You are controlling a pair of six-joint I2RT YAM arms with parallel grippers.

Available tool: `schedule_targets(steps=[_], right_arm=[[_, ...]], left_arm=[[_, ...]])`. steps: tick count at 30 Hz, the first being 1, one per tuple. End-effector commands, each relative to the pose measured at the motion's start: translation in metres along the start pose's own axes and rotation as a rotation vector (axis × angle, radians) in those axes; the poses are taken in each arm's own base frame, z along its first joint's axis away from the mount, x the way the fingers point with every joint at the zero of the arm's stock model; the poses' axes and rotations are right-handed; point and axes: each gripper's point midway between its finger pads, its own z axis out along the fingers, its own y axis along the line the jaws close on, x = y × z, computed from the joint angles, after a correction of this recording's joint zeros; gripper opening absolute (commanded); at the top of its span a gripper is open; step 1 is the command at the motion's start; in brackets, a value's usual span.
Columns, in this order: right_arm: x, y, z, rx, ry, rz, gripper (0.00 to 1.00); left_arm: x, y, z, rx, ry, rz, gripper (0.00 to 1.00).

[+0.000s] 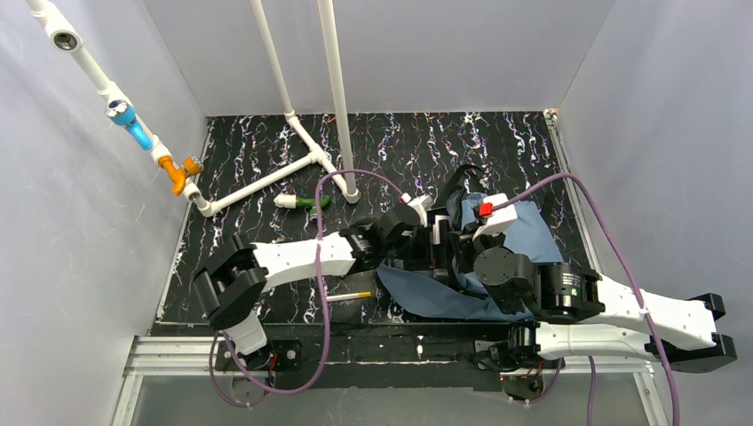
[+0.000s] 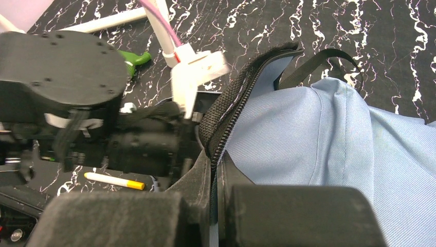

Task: Pack the student bag
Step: Place the book in the student bag.

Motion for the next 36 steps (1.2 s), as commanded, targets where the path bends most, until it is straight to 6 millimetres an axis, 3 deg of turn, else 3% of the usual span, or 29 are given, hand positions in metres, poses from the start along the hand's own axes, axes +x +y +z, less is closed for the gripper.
schedule_targets(steps=[1, 8, 11, 18, 25, 29, 30, 33, 36], right_arm=[[-0.032, 0.001, -0.006, -0.009, -0.083, 0.115, 0.01], [-0.033, -0.003, -0.008, 0.001, -0.083, 0.116, 0.01], [-0.034, -0.004, -0.008, 0.004, -0.082, 0.114, 0.01], [-0.033, 0.002, -0.006, -0.007, -0.078, 0.112, 0.01], [-0.028, 0.01, -0.002, -0.021, -0.066, 0.103, 0.01], [-0.028, 0.008, -0.004, -0.021, -0.069, 0.109, 0.01], [-0.028, 0.007, -0.004, -0.019, -0.069, 0.108, 0.01], [-0.027, 0.005, -0.005, -0.02, -0.067, 0.111, 0.01], [-0.024, 0.005, -0.005, -0.021, -0.057, 0.111, 0.01]], left_arm=[[-0.01, -0.005, -0.042, 0.028, -0.048, 0.035, 0.98], [-0.003, 0.024, -0.078, -0.146, -0.029, 0.122, 0.97], [-0.003, 0.029, -0.085, -0.138, -0.065, 0.128, 0.83], [-0.001, -0.002, -0.052, -0.013, 0.025, 0.108, 0.48], [0.004, -0.039, -0.013, 0.093, 0.107, 0.111, 0.33], [0.001, -0.035, -0.025, 0.08, 0.066, 0.151, 0.34], [0.0, -0.028, -0.032, 0.058, 0.054, 0.158, 0.39], [-0.001, -0.006, -0.063, -0.006, 0.027, 0.176, 0.64], [0.005, 0.019, -0.096, -0.088, -0.007, 0.225, 0.75]])
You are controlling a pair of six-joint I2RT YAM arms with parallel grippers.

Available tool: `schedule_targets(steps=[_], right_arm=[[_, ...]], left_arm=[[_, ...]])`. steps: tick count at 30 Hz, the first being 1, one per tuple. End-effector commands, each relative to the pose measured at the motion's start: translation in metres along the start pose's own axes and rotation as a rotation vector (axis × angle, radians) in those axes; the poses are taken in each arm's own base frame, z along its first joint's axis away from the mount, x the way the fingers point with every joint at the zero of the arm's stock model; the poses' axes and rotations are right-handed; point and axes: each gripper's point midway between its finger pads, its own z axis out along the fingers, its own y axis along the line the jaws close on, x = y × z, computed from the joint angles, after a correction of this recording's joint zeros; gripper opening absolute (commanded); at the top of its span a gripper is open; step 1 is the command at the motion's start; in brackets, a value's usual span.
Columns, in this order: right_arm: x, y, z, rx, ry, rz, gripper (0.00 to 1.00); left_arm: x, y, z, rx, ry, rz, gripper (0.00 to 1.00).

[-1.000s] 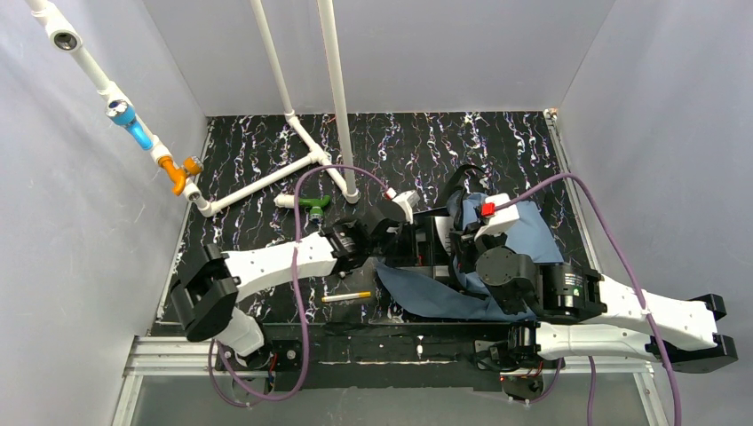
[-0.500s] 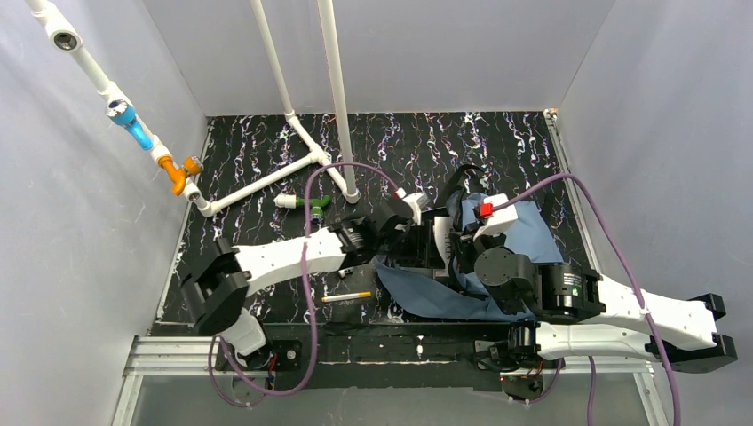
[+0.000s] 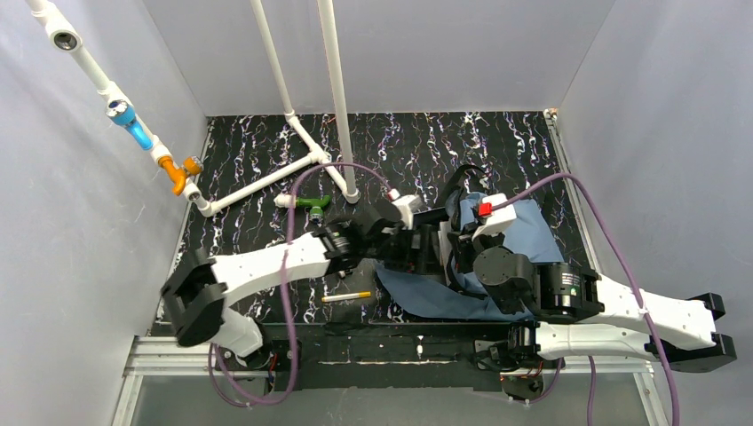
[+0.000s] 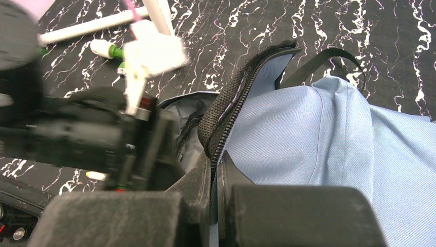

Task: Pack the student bag
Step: Place the book in the student bag, then zip the student bag at the center of the board.

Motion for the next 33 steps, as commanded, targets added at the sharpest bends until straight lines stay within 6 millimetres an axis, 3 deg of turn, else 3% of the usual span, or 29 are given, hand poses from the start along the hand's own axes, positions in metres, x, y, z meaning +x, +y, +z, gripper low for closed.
schedule_targets(steps=[1, 5, 7, 9, 12, 15, 18, 23, 27, 31, 33], right_arm=[[-0.024, 0.004, -0.005, -0.018, -0.058, 0.112, 0.01], [-0.021, 0.011, -0.005, -0.042, -0.036, 0.129, 0.01], [-0.02, 0.017, -0.005, -0.057, -0.014, 0.121, 0.01], [-0.019, 0.021, -0.004, -0.061, 0.004, 0.114, 0.01], [-0.016, 0.029, -0.004, -0.08, 0.031, 0.105, 0.01], [-0.012, 0.044, -0.005, -0.124, 0.086, 0.086, 0.01], [-0.004, 0.052, -0.005, -0.146, 0.136, 0.075, 0.06], [0.018, 0.079, 0.003, -0.173, 0.24, 0.021, 0.11], [0.046, 0.097, 0.018, -0.151, 0.365, -0.044, 0.28], [0.071, 0.085, 0.032, -0.14, 0.543, -0.044, 0.52], [0.069, 0.077, 0.034, -0.183, 0.581, 0.009, 0.68]], left_arm=[[0.001, 0.022, -0.061, -0.094, -0.102, 0.101, 0.76], [0.001, 0.03, -0.105, -0.089, -0.245, 0.196, 0.76], [0.003, 0.022, -0.121, -0.029, -0.307, 0.259, 0.74], [0.001, -0.002, -0.131, 0.082, -0.399, 0.349, 0.72], [0.01, -0.025, -0.132, 0.1, -0.476, 0.57, 0.74], [0.02, -0.04, -0.12, 0.057, -0.504, 0.75, 0.77], [0.022, -0.051, -0.107, 0.047, -0.484, 0.771, 0.75], [0.03, -0.077, -0.112, 0.172, -0.524, 0.771, 0.71], [0.037, -0.063, -0.127, 0.195, -0.546, 0.729, 0.72], [0.039, -0.045, -0.148, 0.189, -0.575, 0.615, 0.75], [0.044, -0.04, -0.151, 0.188, -0.553, 0.584, 0.76]])
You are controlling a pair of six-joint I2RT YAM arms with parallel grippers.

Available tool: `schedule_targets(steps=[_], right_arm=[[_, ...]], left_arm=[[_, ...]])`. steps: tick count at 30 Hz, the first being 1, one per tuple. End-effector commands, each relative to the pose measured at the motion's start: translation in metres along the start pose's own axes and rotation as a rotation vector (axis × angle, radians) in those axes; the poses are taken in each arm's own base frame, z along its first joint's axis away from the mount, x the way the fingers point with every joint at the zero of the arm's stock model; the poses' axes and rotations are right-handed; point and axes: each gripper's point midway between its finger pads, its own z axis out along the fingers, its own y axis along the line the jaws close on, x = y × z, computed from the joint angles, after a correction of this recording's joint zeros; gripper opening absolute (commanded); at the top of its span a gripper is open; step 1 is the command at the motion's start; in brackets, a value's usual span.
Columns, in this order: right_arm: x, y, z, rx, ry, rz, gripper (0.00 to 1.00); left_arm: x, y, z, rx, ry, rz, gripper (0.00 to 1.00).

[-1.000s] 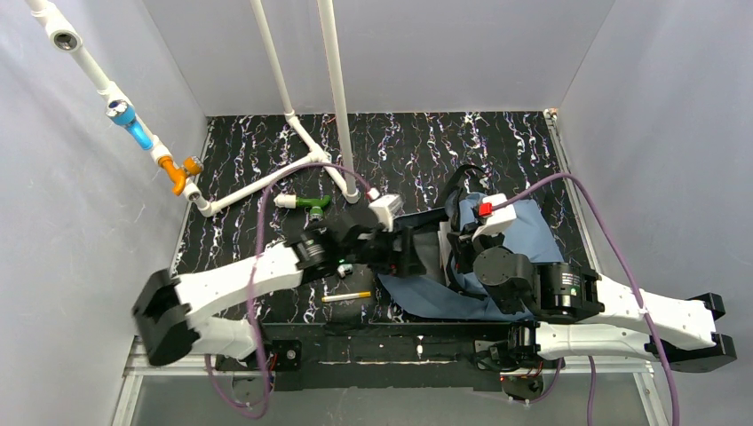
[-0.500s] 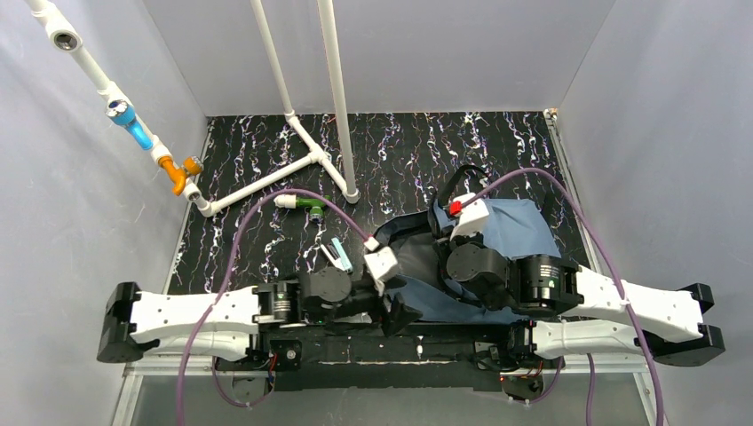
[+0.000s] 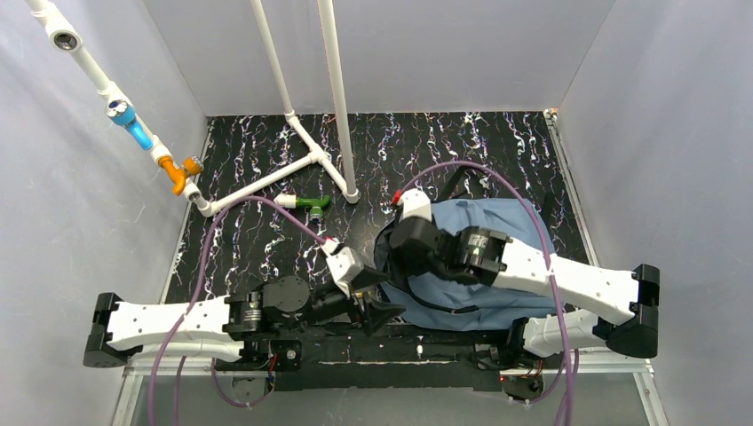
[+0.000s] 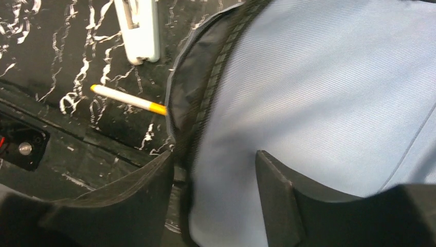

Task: Pack the student bag
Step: Zip the student bag at the center of the board.

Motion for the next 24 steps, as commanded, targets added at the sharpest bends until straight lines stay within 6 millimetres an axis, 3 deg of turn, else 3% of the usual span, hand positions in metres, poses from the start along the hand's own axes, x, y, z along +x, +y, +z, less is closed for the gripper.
schedule_targets(steps=[1, 4, 6, 8, 11, 12, 13, 14, 18, 21, 24], right_arm=[[-0.012, -0.006, -0.014, -0.162, 0.068, 0.115, 0.76], [-0.016, -0.033, -0.039, -0.111, 0.042, 0.143, 0.92], [-0.005, -0.057, -0.051, -0.029, 0.072, 0.138, 0.95], [0.016, -0.074, -0.06, 0.029, 0.124, 0.155, 0.92], [0.043, -0.079, -0.072, -0.01, 0.165, 0.228, 0.82], [0.05, -0.081, -0.076, -0.023, 0.164, 0.258, 0.84], [0.054, -0.081, -0.079, -0.044, 0.159, 0.276, 0.96], [0.057, -0.079, -0.082, -0.078, 0.153, 0.284, 0.98], [0.076, -0.065, -0.081, -0.182, 0.206, 0.254, 0.99], [0.096, -0.072, -0.069, -0.134, 0.273, 0.192, 0.98], [0.103, -0.073, -0.056, -0.101, 0.286, 0.181, 0.89]], left_arm=[[-0.002, 0.006, -0.011, -0.043, -0.004, -0.088, 0.76], [0.003, -0.006, 0.004, -0.019, 0.06, -0.073, 0.76], [0.008, -0.017, 0.023, -0.009, 0.108, -0.014, 0.76], [0.011, -0.03, 0.043, -0.006, 0.144, 0.089, 0.76], [0.005, -0.041, 0.063, -0.017, 0.148, 0.126, 0.73], [0.002, -0.044, 0.064, -0.011, 0.139, 0.11, 0.73], [0.001, -0.046, 0.065, -0.001, 0.127, 0.099, 0.73], [0.0, -0.046, 0.065, 0.001, 0.117, 0.085, 0.74], [0.002, -0.035, 0.063, -0.055, 0.103, 0.063, 0.74], [-0.002, -0.026, 0.054, -0.098, 0.075, 0.018, 0.73], [-0.008, -0.017, 0.044, -0.132, 0.041, -0.005, 0.73]])
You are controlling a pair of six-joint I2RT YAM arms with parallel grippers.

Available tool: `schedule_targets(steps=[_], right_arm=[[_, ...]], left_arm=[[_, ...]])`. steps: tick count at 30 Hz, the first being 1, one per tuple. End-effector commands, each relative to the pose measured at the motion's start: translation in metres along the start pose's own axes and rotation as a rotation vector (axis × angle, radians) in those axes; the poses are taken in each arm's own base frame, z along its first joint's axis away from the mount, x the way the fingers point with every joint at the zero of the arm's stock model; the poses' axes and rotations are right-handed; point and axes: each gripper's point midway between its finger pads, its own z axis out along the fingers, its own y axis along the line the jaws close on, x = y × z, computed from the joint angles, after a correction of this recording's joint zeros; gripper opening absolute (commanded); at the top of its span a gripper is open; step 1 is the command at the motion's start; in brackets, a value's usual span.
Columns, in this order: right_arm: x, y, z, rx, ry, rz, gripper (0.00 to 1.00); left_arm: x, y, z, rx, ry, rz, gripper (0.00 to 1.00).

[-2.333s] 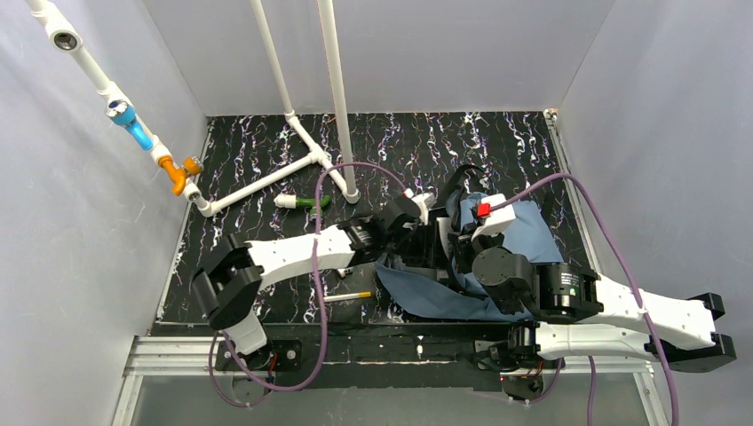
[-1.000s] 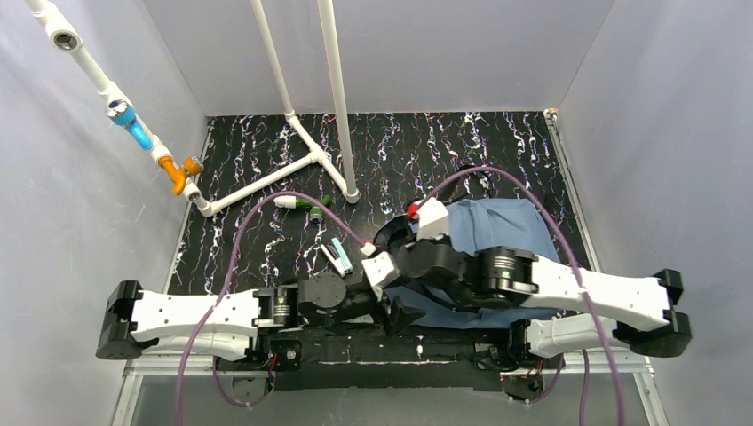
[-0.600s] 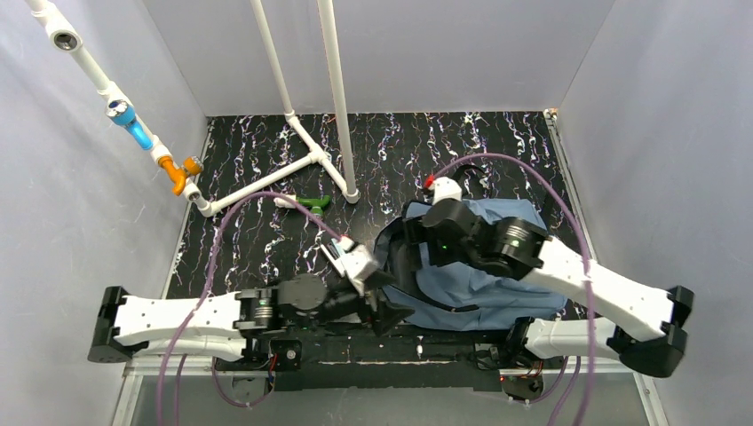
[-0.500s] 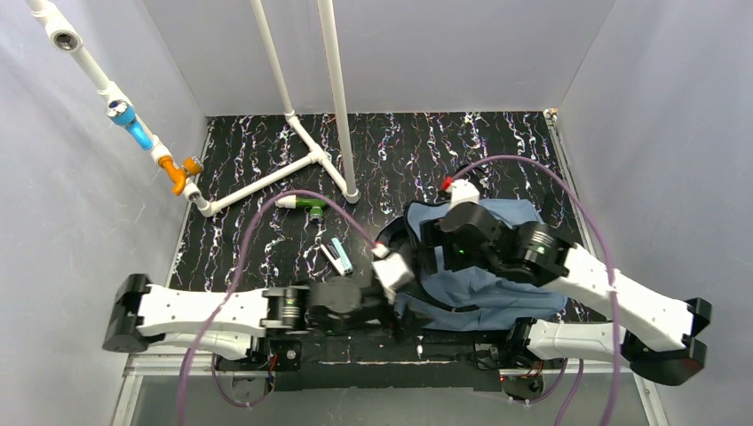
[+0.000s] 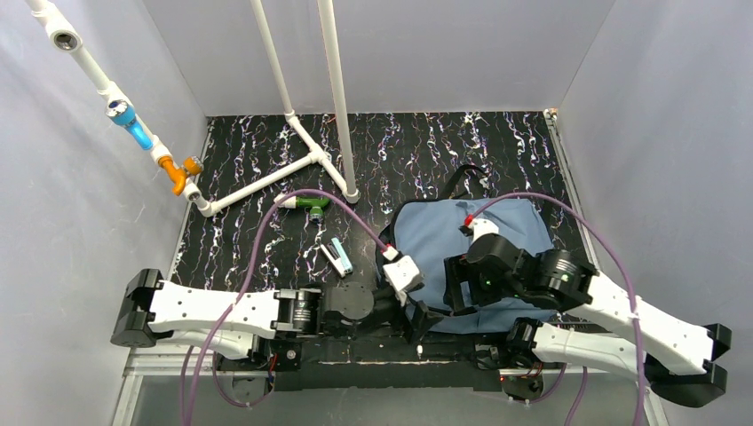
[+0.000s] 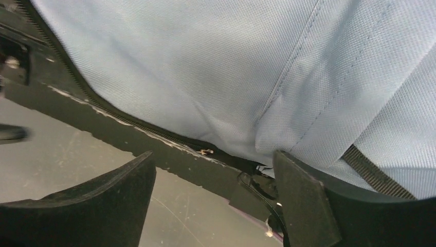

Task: Pack the student bag
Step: Zip the student bag at the center of the board.

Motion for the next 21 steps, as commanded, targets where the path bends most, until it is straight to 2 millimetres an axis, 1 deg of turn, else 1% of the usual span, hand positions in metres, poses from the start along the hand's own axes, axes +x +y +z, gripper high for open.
schedule_targets(steps=[1, 4, 7, 9, 10, 11, 12, 14, 16, 17, 19, 21], right_arm=[[0.012, 0.0, 0.019, 0.012, 0.058, -0.031, 0.86], [0.022, -0.002, 0.024, 0.005, 0.09, -0.046, 0.82], [0.032, -0.005, 0.021, 0.0, 0.132, -0.068, 0.7], [0.039, 0.001, 0.016, -0.043, 0.173, -0.082, 0.63], [0.041, 0.003, 0.013, -0.06, 0.184, -0.085, 0.62], [0.042, 0.005, 0.009, -0.074, 0.188, -0.084, 0.62], [0.044, 0.004, 0.006, -0.078, 0.197, -0.085, 0.65], [0.051, -0.003, 0.003, -0.064, 0.212, -0.084, 0.67], [0.057, -0.012, 0.006, -0.029, 0.227, -0.085, 0.68], [0.057, -0.016, 0.009, -0.007, 0.221, -0.084, 0.7], [0.047, -0.015, 0.016, 0.013, 0.18, -0.081, 0.72], [0.037, -0.01, 0.023, 0.005, 0.14, -0.077, 0.73]], left_arm=[[-0.023, 0.02, -0.019, -0.081, -0.107, -0.069, 0.73], [-0.025, 0.024, -0.03, -0.08, -0.129, -0.1, 0.73], [-0.024, 0.027, -0.035, -0.083, -0.14, -0.103, 0.74], [-0.025, 0.029, -0.038, -0.086, -0.146, -0.101, 0.74], [-0.024, 0.031, -0.038, -0.091, -0.147, -0.1, 0.74], [-0.024, 0.032, -0.039, -0.094, -0.148, -0.1, 0.74], [-0.024, 0.032, -0.04, -0.097, -0.149, -0.097, 0.74], [-0.023, 0.034, -0.04, -0.101, -0.148, -0.089, 0.74], [-0.025, 0.035, -0.042, -0.104, -0.155, -0.093, 0.75], [-0.026, 0.035, -0.042, -0.105, -0.159, -0.095, 0.75], [-0.029, 0.034, -0.043, -0.102, -0.163, -0.091, 0.78], [-0.032, 0.033, -0.043, -0.098, -0.165, -0.083, 0.81]])
